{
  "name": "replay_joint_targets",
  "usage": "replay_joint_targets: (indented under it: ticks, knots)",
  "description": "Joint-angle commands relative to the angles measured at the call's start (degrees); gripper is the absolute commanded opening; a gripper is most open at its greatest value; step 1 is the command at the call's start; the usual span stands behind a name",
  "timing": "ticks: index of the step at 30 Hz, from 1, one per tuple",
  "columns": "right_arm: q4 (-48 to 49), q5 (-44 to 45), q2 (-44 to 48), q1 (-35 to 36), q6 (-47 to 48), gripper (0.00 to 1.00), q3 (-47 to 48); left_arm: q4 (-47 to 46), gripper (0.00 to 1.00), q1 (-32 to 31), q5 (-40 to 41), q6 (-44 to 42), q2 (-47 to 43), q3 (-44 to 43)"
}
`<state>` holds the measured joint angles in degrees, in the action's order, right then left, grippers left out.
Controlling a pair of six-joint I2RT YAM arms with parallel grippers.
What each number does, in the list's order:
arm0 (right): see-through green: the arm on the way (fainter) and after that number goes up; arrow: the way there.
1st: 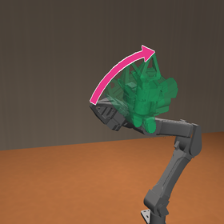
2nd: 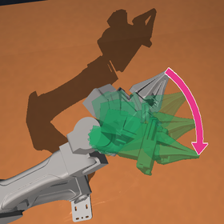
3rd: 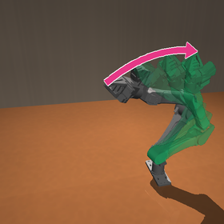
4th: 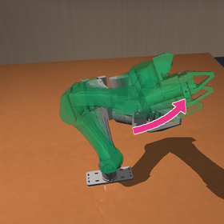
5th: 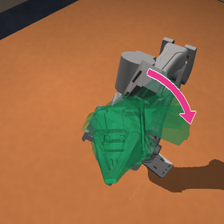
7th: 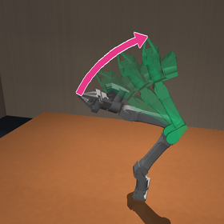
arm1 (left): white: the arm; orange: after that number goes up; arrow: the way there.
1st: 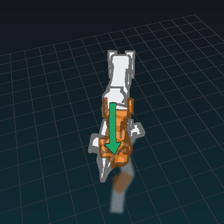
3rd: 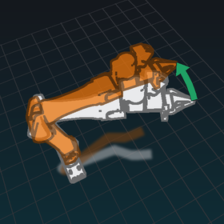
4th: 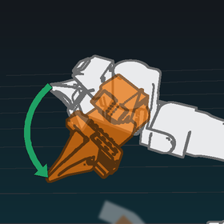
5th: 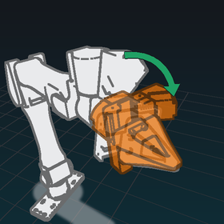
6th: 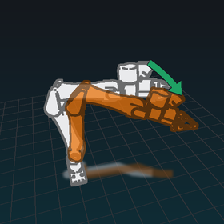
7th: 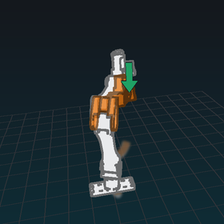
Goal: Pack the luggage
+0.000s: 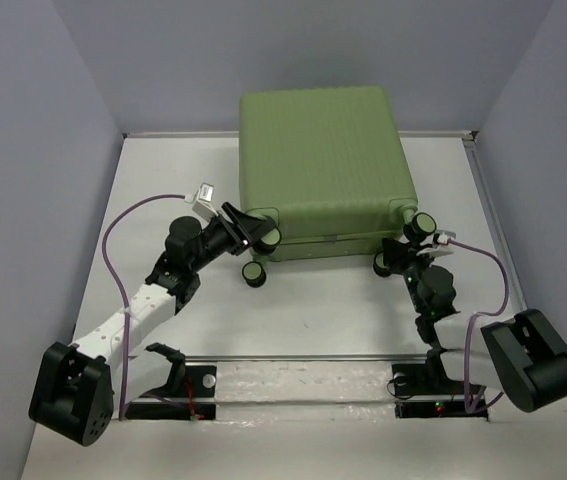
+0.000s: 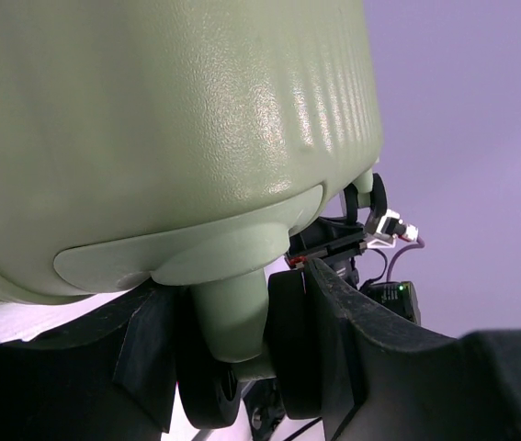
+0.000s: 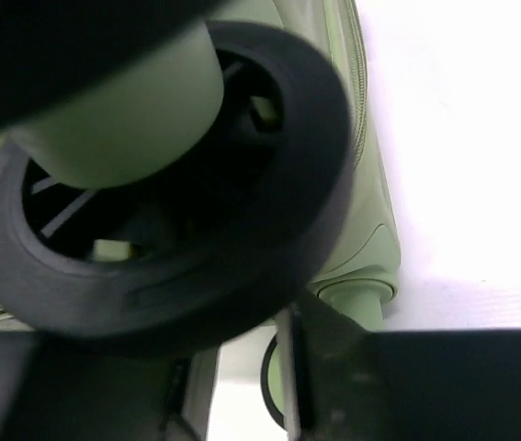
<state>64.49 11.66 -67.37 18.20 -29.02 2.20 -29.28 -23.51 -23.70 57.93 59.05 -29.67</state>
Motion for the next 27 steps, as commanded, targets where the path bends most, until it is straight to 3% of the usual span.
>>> replay_joint_targets:
  ticks: [1,5,11,13,17,22,27]
  knots:
    - [11.0,-0.1,-4.9,-0.3,1.2,0.24,0.2,-10.4,0.06,0.4,-3.3,-5.1,-4.4,-2.1]
    - [8.6,2.0,-1.1,-0.3,3.9,0.07,0.1,-10.4,0.06,0.4,-3.3,-5.1,-4.2,-1.7]
    - [5.9,-1.8,-0.6,2.5,3.9,0.07,1.5,-13.9,0.06,-0.2,-4.1,-3.1,-1.9,-1.9]
    - [6.2,1.4,-3.5,12.4,5.8,0.07,3.1,-15.6,0.06,-1.6,-4.2,-2.0,-0.8,-2.3]
    - [13.8,17.6,-17.6,32.1,10.9,0.07,11.6,-19.5,0.06,-4.6,-4.0,0.2,2.0,-4.8]
    - [17.1,22.3,-29.4,44.0,13.3,0.07,22.6,-21.5,0.06,-7.9,-4.3,3.7,4.1,-8.3]
    - [18.7,14.1,-35.2,48.9,10.9,0.07,31.9,-25.3,0.06,-8.3,-6.5,8.9,5.1,-10.5]
